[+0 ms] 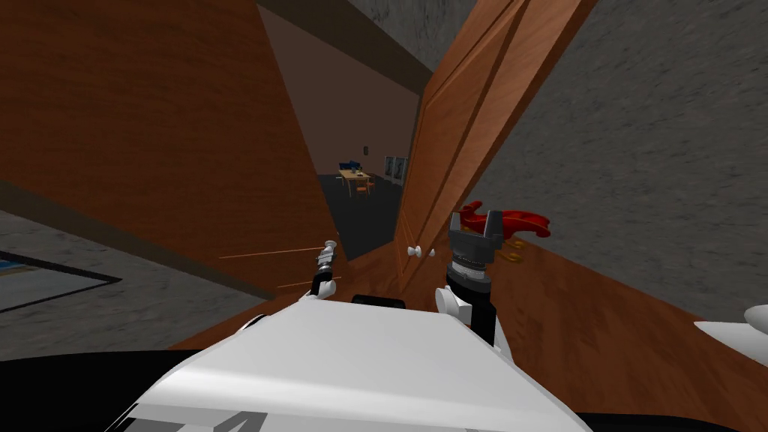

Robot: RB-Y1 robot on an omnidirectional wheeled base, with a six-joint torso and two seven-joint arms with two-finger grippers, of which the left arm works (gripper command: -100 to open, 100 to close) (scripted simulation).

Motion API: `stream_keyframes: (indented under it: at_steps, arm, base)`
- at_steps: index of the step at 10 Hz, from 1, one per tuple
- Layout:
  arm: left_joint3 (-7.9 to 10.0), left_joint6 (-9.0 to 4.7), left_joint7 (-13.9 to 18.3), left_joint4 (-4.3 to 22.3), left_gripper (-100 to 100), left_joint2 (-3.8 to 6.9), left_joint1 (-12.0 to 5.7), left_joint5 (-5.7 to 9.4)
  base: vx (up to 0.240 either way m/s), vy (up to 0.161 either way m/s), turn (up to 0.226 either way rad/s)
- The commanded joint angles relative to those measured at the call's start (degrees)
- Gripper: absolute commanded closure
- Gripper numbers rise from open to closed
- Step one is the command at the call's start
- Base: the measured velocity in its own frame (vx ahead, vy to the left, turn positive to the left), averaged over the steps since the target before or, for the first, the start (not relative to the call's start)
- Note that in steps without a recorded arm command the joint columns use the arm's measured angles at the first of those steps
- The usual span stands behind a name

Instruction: Pull the door open

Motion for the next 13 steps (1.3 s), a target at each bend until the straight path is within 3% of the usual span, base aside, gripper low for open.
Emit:
stream_keyframes:
  at_steps: [1,7,8,13]
  arm:
    - [0.54,0.49,0.92,-0.66,100,0.51,0.71,0.05]
    - [4.56,1.64,3.78,-3.84,100,4.39,5.00,1.03]
    - [4.37,2.00,2.92,-4.07,100,3.88,5.20,1.11]
    - [0.68,1.95,6.28,-5.43,100,5.52,5.93,-1.05]
  base:
    - [0.012,-0.007,-0.230]
    - [0.063,0.026,-0.216]
    - [0.049,0.040,-0.042]
    - [-0.233,0.007,-0.094]
